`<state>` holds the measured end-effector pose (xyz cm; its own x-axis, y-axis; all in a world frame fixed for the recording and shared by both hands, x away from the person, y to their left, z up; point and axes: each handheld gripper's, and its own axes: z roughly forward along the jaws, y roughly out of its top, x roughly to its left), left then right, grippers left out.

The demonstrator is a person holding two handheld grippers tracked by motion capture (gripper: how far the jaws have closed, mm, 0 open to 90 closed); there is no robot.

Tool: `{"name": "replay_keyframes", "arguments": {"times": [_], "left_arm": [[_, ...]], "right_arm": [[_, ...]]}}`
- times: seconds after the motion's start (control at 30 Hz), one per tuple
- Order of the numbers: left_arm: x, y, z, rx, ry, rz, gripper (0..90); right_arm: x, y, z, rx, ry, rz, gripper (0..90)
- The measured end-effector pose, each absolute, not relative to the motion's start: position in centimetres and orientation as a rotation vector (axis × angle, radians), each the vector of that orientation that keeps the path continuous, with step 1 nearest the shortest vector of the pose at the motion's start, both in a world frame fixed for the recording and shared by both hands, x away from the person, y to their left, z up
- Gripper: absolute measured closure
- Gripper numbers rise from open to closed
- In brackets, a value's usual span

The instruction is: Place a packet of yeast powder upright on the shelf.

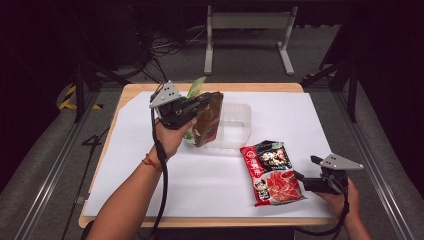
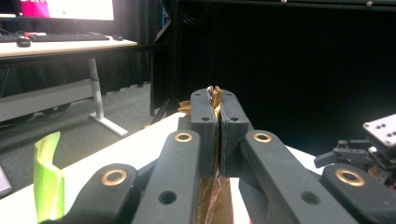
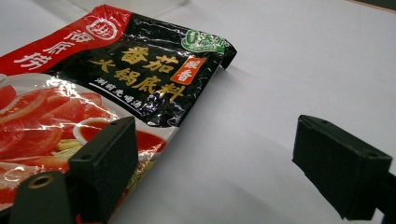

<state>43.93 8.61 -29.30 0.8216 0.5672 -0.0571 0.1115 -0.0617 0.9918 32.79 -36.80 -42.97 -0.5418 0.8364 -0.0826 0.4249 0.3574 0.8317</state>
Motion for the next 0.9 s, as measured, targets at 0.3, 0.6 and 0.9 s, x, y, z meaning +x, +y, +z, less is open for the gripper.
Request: {"name": "replay_keyframes", "arguments": {"times": [0.3, 0.6, 0.9], "left_arm": [[46.3, 7.2, -29.4, 1.623, 0.601, 0.447, 87.5], [48.5, 5.7, -29.9, 1.630, 0.664, 0.483, 87.4], [49.7, 3.6, -30.7, 1.639, 0.691, 0.506, 87.3]], "right_arm": [[32.8, -36.9, -43.0, 1.092, 2.120, 1.083, 14.9], [32.9, -36.9, -43.1, 1.097, 2.120, 1.085, 14.8], [32.8, -37.0, -43.1, 1.099, 2.119, 1.090, 14.7]]}}
